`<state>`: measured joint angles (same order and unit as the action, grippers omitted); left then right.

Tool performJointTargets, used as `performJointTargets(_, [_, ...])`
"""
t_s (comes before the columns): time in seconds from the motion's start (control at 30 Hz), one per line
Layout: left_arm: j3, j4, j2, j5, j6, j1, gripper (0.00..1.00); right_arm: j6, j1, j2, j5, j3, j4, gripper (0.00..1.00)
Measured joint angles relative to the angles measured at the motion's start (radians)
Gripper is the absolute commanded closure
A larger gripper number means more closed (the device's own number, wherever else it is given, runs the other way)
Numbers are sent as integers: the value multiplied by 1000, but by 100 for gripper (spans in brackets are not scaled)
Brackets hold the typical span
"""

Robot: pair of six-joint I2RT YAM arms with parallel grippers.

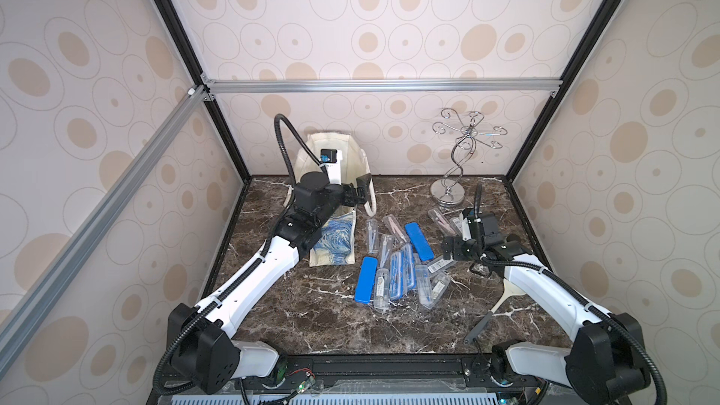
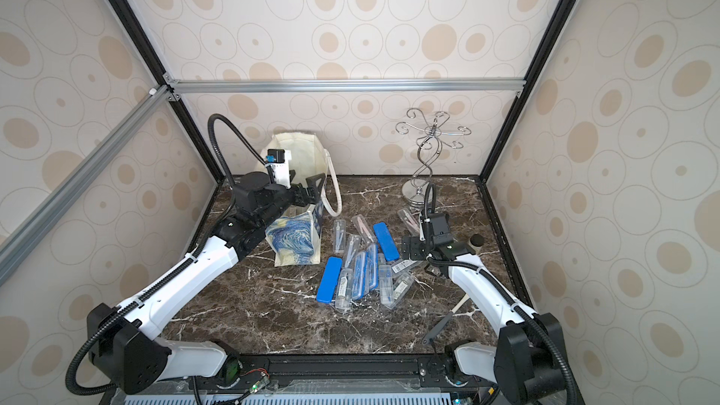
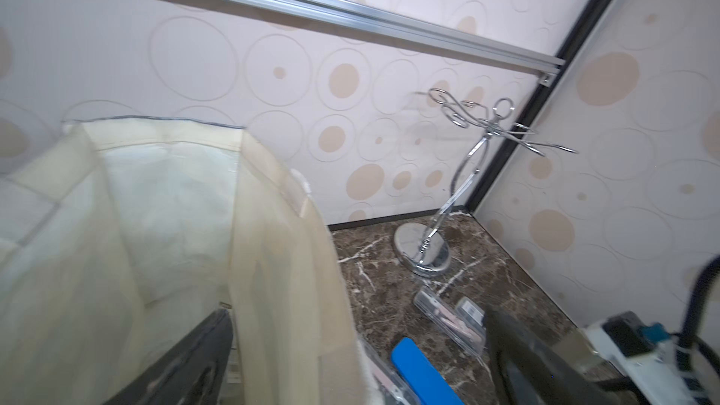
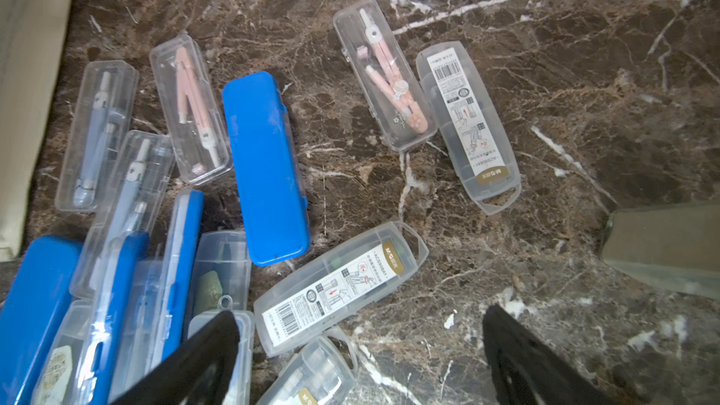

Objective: Put the compass set into the canvas bag
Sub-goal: Pick up the compass set at the center of the board.

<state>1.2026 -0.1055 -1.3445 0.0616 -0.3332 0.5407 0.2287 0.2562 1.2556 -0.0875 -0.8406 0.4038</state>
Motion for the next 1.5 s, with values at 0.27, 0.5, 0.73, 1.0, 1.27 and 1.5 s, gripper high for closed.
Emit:
performJointTargets(0.27, [40,-26,-109,18,0,202,0,33,-16,72,-55,-48,49,2])
performJointTargets(0.5, [109,-15,-312,-47,-19,320,0,37,-48,115,-28,-54,68,9])
performJointTargets(0.73, [156,48,-466,-90,-83,360,0,56,-61,179,-32,-71,110,8])
performJointTargets(1.0, [136,27,-469,-97,-119,360,0,42,-163,285,8,-178,119,18])
performJointTargets(1.27, [80,15,-469,-97,-128,360,0,-58,-180,520,-23,-390,147,33])
performJointTargets(1.5, [68,14,-469,-97,-128,360,0,-112,-196,667,-66,-494,192,33])
